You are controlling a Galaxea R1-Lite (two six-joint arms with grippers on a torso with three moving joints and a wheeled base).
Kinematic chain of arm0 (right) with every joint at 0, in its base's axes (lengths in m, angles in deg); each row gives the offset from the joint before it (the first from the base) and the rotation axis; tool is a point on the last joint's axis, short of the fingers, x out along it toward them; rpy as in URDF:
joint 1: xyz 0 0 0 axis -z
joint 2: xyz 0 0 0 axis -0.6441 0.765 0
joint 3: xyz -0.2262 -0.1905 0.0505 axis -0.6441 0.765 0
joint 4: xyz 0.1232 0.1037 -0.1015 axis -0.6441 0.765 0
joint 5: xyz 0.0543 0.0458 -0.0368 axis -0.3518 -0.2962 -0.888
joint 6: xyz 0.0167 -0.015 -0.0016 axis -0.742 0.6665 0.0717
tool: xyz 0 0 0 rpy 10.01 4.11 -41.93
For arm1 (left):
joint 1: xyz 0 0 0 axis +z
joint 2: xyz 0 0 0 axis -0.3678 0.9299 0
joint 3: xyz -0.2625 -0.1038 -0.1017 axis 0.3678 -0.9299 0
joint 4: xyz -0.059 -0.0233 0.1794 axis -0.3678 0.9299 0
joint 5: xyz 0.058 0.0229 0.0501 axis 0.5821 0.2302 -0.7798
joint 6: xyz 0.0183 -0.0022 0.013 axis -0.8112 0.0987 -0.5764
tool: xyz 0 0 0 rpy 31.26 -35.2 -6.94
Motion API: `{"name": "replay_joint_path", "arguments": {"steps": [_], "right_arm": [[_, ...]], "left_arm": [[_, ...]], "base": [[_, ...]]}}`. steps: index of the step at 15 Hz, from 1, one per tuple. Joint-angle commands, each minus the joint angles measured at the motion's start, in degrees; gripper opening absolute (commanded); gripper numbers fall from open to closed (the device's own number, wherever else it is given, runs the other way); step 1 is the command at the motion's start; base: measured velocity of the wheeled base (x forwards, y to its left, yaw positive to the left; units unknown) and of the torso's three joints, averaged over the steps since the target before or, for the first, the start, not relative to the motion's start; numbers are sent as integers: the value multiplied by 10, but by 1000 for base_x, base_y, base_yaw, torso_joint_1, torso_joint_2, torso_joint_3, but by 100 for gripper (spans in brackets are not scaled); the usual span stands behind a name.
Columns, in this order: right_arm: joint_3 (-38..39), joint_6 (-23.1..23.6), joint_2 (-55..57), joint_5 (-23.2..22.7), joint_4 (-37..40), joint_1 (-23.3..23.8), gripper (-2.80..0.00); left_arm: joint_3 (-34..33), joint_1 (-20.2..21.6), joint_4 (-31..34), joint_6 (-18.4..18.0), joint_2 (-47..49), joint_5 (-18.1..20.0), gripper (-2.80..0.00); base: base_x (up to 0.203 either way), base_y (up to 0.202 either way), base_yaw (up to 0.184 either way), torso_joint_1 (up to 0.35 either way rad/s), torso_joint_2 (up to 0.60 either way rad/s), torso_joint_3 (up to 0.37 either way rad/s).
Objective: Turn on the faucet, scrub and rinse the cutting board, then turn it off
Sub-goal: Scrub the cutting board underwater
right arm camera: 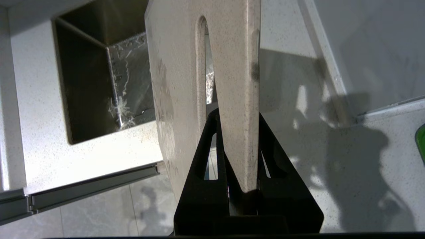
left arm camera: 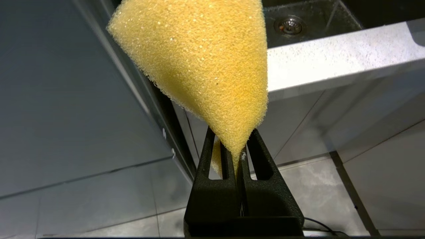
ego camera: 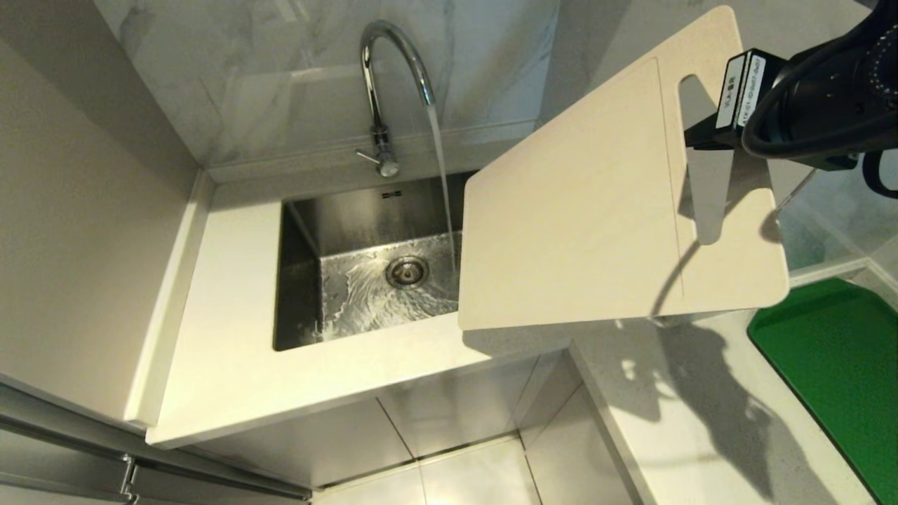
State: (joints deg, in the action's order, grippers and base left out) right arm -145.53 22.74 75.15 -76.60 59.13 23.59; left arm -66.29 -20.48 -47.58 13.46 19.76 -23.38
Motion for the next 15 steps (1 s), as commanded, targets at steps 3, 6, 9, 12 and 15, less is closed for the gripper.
{"name": "replay_joint_path", "arguments": {"steps": [3,6,9,12,15], "right_arm": [[0,-1,-6,0,0,0,-280],[-4,-1,-8,0,-1,0,-280],[-4,-1,-9,0,1,0,-280],[-3,-1,-9,0,0,0,-280],[0,-1,-6,-2,1,-1,-280]], "left_arm": [[0,0,0,1,-2,0,-280],[-1,0,0,0,-2,0,-280],[-1,0,0,0,-2,0,-280],[0,0,0,1,-2,1,-280],[-1,0,-1,2,-2,-1,-280]], "base": [[152,0,-3,-4,-2,4],[232,0,-27,11,6,1],[222,0,-29,4,3,4],[220,0,-21,2,2,-1],[184,0,-5,3,4,5]]}}
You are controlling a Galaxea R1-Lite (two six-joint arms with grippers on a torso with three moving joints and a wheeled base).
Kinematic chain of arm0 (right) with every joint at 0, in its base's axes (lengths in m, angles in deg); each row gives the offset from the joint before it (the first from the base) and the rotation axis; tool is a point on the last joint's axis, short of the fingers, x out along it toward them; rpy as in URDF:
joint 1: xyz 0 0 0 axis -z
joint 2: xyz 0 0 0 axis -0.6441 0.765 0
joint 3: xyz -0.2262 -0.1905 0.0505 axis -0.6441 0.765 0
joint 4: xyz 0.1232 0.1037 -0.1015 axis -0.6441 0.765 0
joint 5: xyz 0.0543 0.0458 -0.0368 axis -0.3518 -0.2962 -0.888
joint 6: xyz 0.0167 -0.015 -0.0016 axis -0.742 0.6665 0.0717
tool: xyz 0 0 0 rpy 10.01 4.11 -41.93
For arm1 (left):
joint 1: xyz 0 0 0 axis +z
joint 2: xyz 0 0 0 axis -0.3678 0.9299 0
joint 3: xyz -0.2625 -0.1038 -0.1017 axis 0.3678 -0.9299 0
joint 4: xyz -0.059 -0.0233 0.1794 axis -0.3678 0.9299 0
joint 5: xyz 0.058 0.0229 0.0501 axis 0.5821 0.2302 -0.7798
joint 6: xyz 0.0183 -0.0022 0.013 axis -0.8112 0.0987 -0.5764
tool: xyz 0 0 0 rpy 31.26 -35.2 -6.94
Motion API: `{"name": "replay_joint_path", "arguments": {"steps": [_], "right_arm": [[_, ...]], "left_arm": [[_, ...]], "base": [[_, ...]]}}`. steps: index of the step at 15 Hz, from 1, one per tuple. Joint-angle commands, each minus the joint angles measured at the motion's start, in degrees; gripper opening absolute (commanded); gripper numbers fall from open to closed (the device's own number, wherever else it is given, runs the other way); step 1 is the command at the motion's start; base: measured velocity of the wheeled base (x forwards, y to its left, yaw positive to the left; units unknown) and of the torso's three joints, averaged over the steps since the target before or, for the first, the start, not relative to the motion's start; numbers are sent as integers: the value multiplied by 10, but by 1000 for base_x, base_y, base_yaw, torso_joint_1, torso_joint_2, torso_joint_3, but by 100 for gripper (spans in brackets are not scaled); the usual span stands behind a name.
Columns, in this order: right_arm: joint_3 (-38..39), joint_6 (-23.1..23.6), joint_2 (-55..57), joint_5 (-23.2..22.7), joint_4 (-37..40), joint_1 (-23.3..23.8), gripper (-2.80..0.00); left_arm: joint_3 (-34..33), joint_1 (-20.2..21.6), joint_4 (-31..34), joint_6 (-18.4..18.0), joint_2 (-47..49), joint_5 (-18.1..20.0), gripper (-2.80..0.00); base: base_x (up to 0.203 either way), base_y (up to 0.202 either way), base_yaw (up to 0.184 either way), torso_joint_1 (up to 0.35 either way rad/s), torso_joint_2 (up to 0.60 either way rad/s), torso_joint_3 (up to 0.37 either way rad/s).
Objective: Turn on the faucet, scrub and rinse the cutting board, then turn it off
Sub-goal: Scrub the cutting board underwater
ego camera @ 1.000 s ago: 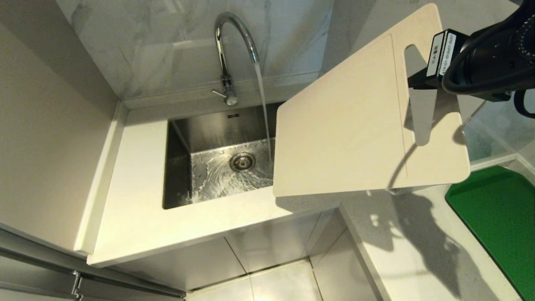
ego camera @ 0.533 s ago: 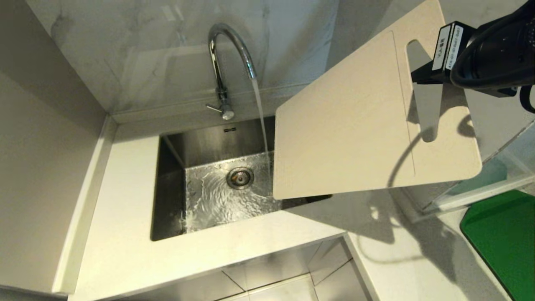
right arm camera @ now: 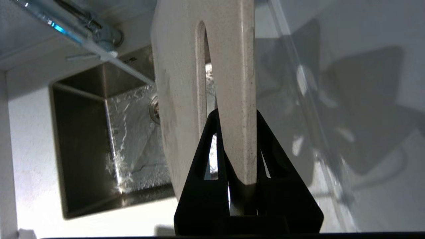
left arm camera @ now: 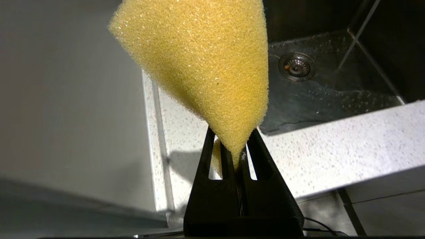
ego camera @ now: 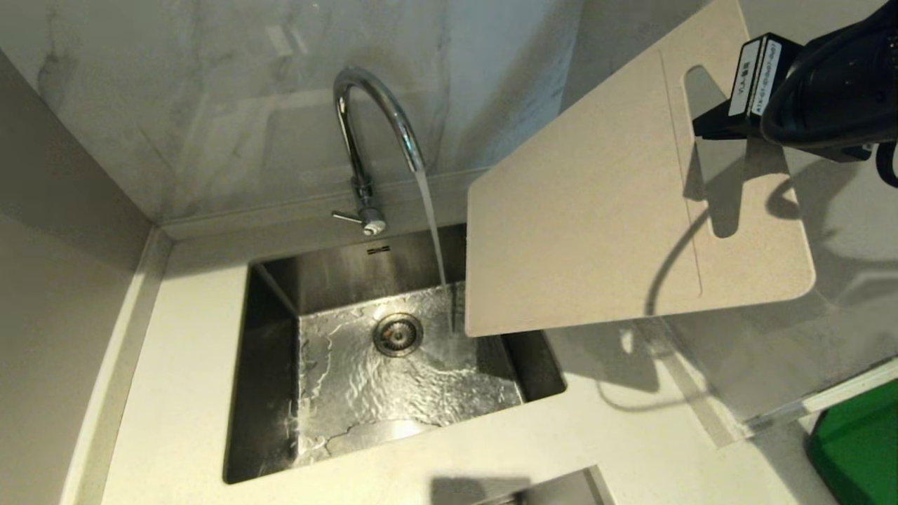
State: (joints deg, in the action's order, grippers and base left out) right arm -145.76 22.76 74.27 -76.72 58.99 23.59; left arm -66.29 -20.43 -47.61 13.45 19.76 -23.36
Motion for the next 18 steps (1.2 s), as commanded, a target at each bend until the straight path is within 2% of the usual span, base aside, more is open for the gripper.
{"name": "replay_joint_path", "arguments": {"steps": [1,12,15,18], "right_arm": [[2,-2,4,-1,2,-1,-280],[5,-3,6,-1,3,-1,-280],[5,-31,42,-2,-9,-1,-280],[2,-69,107,2,-56,-1,-280]], "left_arm": [[-1,0,-1,3,-2,-1,-280],[-1,0,-1,7,-2,-1,-280],[-1,0,-1,7,-2,-1,-280],[-1,-1,-1,6,-2,-1,-280]], "base": [[80,0,10,2,11,2],[0,0,0,0,0,0],[0,0,0,0,0,0],[0,0,0,0,0,0]]}}
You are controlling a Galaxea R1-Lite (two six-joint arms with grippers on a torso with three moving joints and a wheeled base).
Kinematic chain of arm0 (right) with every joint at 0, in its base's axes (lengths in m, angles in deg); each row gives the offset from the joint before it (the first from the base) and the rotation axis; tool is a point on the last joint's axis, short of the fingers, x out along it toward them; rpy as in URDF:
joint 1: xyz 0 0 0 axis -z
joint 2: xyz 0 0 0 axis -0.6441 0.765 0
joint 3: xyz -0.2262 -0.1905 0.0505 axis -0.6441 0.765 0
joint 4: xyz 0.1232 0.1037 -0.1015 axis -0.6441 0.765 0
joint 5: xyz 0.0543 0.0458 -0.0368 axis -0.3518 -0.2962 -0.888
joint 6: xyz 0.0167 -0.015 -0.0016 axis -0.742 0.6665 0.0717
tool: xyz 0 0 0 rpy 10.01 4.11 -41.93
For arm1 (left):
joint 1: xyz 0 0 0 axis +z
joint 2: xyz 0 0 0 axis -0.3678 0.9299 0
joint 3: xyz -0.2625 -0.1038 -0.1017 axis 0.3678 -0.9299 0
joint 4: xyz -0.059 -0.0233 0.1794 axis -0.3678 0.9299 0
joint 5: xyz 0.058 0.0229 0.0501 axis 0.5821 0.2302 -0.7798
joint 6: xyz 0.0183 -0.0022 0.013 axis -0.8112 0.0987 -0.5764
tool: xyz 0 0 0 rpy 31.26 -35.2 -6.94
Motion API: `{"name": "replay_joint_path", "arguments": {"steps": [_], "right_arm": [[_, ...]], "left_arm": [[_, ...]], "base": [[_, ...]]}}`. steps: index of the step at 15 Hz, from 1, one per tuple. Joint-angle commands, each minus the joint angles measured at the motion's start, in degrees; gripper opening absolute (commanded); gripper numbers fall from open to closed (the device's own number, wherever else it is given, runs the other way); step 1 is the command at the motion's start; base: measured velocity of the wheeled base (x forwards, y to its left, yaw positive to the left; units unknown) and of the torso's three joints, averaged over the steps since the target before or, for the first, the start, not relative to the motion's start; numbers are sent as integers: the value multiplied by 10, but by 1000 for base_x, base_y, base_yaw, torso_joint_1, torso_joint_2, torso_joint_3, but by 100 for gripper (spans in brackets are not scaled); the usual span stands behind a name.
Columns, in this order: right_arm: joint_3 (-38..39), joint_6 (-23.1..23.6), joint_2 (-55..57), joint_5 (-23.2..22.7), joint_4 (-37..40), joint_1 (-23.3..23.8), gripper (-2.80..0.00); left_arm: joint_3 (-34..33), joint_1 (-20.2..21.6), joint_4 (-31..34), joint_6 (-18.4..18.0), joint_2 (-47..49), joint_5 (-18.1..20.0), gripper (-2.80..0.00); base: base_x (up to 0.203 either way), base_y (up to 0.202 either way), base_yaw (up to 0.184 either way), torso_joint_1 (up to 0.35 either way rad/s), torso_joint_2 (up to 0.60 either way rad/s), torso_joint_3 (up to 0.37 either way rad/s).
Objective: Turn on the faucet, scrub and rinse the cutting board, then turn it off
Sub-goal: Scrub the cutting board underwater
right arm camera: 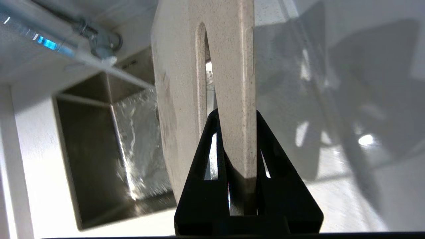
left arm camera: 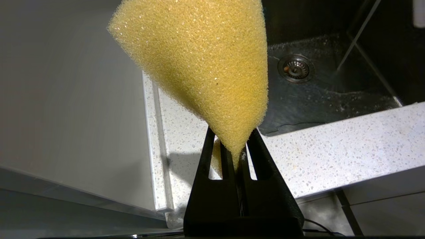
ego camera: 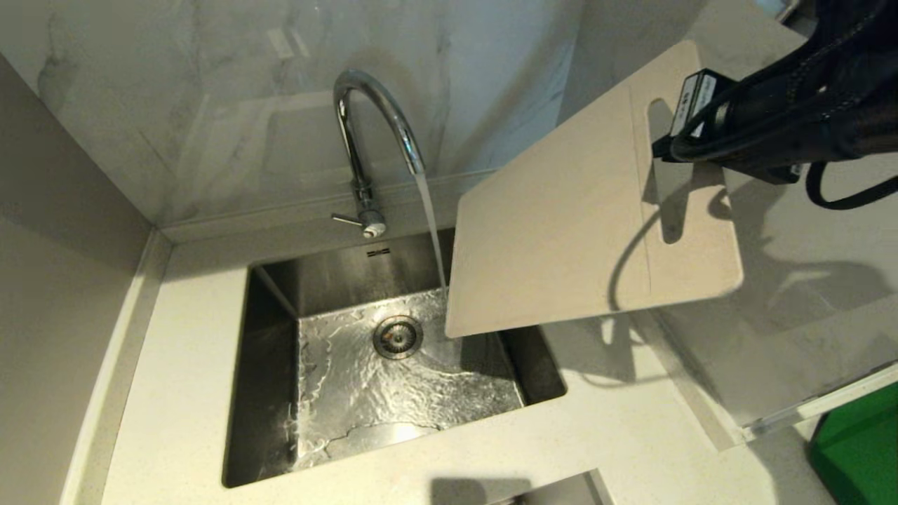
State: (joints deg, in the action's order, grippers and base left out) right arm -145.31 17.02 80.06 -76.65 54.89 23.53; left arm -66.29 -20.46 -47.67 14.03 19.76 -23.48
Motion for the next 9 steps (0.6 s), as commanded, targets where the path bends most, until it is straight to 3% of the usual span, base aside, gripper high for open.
{"name": "replay_joint_path", "arguments": {"steps": [1,5,9], "right_arm": [[-6,-24,73,7,-31,-1,-280],[-54,-121,166,19,-58,-15,-280],[-74,-144,243,19,-91,-54,-280]], "left_arm": [[-1,-1,0,0,-2,0,-280],[-1,0,0,0,-2,0,-280],[-1,0,1,-1,-2,0,-280]], "base": [[0,0,0,0,0,0],[0,0,0,0,0,0],[0,0,0,0,0,0]]}}
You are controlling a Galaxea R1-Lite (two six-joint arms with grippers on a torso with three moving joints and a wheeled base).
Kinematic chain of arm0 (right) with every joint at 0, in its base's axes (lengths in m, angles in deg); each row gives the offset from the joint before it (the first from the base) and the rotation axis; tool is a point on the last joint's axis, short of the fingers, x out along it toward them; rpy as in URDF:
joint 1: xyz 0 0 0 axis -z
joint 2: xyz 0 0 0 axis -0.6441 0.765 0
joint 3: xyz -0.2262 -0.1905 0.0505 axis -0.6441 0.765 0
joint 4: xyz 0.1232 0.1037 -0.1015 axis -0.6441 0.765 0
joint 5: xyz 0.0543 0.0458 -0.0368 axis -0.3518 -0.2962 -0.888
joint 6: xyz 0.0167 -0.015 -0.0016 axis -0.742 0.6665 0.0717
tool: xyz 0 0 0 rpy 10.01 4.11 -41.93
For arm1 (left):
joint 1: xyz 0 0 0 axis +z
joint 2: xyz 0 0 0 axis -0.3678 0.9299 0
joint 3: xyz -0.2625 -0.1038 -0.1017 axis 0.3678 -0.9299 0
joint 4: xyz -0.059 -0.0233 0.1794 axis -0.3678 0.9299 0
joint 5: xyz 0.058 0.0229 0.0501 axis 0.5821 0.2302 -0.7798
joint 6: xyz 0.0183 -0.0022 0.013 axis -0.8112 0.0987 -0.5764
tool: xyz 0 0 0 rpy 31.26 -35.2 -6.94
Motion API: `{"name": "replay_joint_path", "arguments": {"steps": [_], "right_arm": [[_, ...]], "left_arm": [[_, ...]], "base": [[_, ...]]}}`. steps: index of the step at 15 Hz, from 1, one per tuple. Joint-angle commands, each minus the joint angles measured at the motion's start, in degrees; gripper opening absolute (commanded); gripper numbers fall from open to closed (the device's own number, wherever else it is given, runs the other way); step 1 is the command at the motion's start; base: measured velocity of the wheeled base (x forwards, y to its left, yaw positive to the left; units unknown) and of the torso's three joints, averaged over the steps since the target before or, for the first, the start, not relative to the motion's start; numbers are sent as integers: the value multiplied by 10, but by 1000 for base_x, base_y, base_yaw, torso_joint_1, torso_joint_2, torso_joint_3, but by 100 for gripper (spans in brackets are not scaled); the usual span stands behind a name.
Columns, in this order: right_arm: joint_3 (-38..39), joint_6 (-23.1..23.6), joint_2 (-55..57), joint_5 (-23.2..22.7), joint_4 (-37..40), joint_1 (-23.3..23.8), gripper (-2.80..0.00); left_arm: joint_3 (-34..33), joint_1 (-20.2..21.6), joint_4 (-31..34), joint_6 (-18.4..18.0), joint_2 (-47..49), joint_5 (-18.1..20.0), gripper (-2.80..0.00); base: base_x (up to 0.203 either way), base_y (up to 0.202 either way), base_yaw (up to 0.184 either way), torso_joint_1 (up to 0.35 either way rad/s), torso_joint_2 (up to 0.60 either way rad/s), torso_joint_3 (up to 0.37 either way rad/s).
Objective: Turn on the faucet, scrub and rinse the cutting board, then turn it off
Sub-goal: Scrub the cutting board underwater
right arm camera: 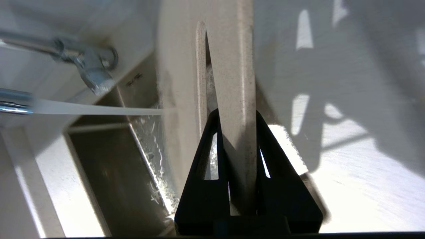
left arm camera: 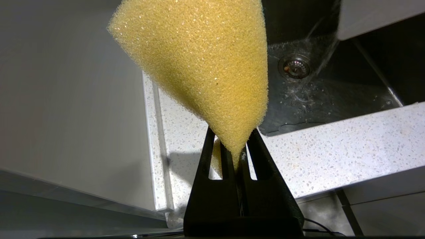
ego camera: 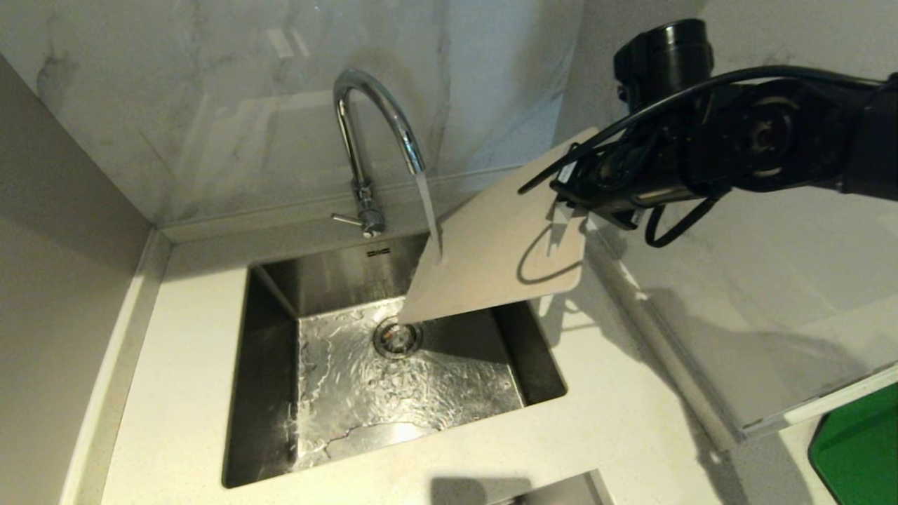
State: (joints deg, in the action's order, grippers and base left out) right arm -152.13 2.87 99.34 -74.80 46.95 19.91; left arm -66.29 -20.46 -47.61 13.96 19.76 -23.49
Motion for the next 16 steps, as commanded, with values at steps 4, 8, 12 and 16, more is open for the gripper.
{"name": "replay_joint_path", "arguments": {"steps": [4,8,12,16], "right_arm": [[-20,-3,86,1,-32,-44,-280],[-30,-2,84,2,-25,-44,-280],[-27,-4,22,-1,25,-43,-280],[-24,7,-56,2,65,-43,-280]], "left_arm": [[-1,0,0,1,-2,0,-280],[-1,0,-1,1,-2,0,-280],[-1,0,-1,2,-2,0,-280],[-1,0,-1,2,-2,0,-280]], "base": [[0,0,0,0,0,0],[0,0,0,0,0,0],[0,0,0,0,0,0],[0,0,0,0,0,0]]}}
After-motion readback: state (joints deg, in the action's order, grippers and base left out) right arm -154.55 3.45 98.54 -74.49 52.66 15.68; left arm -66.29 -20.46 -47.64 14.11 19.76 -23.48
